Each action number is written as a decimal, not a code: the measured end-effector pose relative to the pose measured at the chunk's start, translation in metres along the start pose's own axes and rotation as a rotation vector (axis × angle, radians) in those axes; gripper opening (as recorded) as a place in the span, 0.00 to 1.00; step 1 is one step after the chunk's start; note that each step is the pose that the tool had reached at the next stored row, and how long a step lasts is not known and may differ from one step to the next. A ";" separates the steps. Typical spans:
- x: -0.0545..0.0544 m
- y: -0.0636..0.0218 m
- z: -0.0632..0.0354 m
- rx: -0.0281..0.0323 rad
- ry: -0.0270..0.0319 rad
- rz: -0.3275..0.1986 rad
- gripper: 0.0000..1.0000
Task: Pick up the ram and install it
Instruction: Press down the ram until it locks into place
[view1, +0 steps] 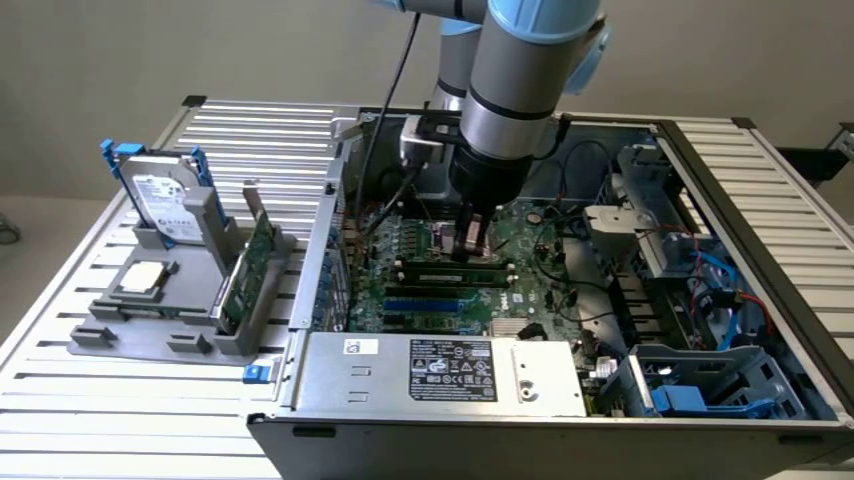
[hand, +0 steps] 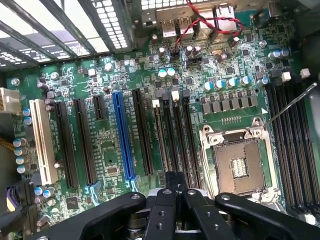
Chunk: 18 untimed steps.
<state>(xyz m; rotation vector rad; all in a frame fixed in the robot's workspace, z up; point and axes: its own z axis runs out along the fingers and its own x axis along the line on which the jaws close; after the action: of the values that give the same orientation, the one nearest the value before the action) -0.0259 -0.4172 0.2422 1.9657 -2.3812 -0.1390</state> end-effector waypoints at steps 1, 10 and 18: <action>0.000 0.0000 0.0000 0.0009 0.0024 0.011 0.11; 0.000 0.0000 -0.0001 0.0084 0.0232 0.111 0.11; 0.000 0.0000 0.0000 0.0095 0.0150 0.232 0.11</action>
<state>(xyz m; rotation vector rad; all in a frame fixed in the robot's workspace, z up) -0.0259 -0.4172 0.2422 1.6698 -2.5804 -0.1025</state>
